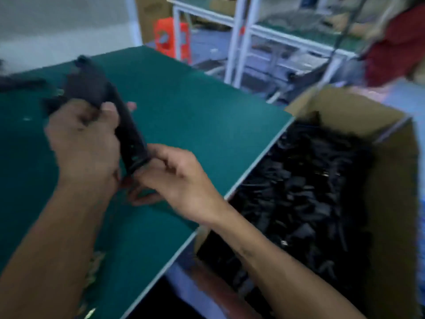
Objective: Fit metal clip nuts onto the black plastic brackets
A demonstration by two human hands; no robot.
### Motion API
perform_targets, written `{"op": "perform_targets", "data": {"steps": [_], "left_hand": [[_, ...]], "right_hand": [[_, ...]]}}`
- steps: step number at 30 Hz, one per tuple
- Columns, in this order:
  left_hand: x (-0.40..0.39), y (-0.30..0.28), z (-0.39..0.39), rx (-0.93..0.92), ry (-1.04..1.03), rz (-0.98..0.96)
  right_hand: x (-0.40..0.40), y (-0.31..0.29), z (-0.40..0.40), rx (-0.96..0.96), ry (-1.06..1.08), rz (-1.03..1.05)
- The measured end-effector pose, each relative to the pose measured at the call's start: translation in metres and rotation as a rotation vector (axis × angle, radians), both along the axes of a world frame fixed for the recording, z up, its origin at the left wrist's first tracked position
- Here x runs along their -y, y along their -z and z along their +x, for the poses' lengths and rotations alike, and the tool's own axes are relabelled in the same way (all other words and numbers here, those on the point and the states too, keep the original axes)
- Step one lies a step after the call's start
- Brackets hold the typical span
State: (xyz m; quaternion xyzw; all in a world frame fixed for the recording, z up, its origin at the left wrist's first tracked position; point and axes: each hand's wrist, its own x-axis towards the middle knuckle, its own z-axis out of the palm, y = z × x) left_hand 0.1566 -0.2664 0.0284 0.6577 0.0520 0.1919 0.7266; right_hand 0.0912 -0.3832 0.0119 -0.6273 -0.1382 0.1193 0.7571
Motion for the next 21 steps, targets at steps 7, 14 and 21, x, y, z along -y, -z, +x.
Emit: {"op": "perform_targets", "data": {"steps": [7, 14, 21], "left_hand": [[0.195, 0.025, -0.019, 0.014, 0.465, 0.160], [0.302, 0.117, -0.085, -0.265, 1.192, 0.631], [0.262, 0.140, -0.108, -0.392, 1.579, 0.798]], "right_hand": [[0.156, 0.025, -0.043, -0.024, 0.455, 0.123], [0.293, 0.115, -0.058, -0.471, 1.149, 0.514], [0.396, 0.165, -0.058, -0.737, 1.337, 0.320]]}}
